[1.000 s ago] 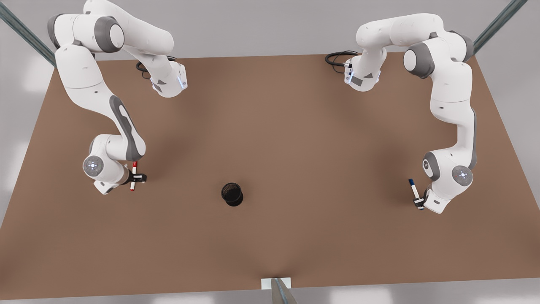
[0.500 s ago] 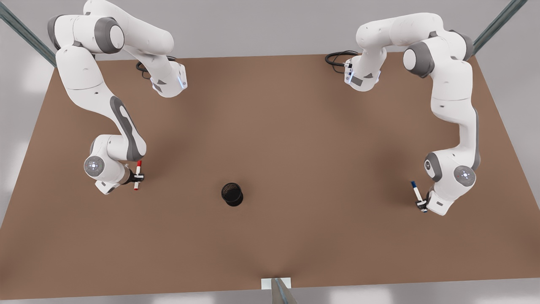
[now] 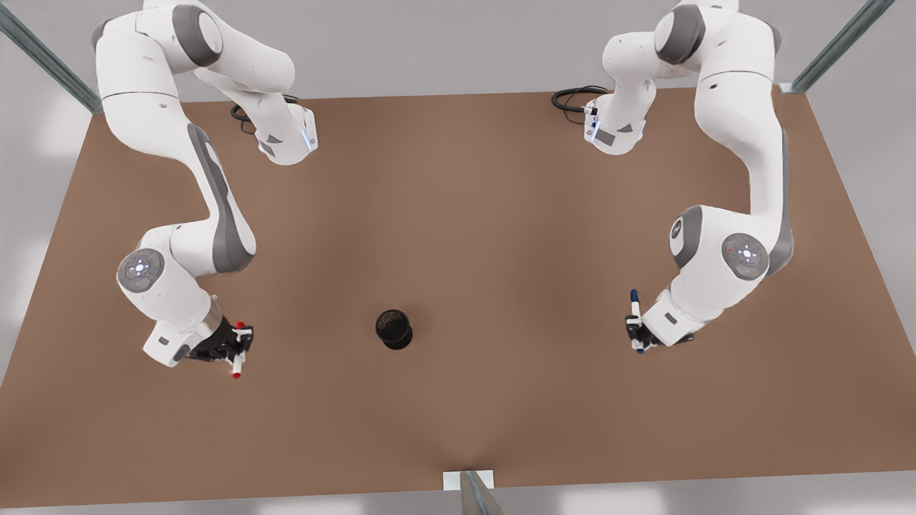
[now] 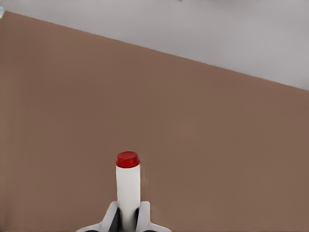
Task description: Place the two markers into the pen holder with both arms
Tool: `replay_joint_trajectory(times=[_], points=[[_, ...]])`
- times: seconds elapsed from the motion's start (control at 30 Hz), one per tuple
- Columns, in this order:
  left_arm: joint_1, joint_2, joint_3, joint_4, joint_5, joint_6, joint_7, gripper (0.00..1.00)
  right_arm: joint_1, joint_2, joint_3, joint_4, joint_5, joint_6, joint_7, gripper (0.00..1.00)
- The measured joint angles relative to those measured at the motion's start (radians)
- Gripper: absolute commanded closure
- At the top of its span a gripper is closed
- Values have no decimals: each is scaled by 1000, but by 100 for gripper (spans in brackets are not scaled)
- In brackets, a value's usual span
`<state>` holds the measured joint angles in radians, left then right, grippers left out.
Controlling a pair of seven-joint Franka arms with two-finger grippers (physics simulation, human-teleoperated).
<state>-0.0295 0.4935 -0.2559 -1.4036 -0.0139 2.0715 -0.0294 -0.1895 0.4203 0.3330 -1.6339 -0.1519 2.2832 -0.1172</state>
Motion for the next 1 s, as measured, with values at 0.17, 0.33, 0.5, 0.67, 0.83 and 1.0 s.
replay_joint_trajectory(times=[0.17, 0.33, 0.5, 0.67, 0.83, 1.0], points=[[-97, 3, -64, 7, -236, 29, 128, 79, 146, 20, 22, 117, -8, -22, 25, 79], [-247, 80, -73, -34, -357, 316, 329, 79, 243, 55, 32, 151, 8, 37, 79, 79], [-253, 84, -81, -66, -408, 524, 516, 79, 248, 56, 56, 135, 14, 83, 131, 79], [-254, 86, -98, -68, -434, 627, 664, 79, 324, 101, 76, 66, 8, 240, 202, 79], [-258, 87, -105, -89, -444, 693, 784, 79, 335, 170, 65, -29, -48, 436, 267, 79], [-253, 62, -128, -149, -447, 752, 882, 79, 321, 159, 59, -178, -95, 638, 323, 79]])
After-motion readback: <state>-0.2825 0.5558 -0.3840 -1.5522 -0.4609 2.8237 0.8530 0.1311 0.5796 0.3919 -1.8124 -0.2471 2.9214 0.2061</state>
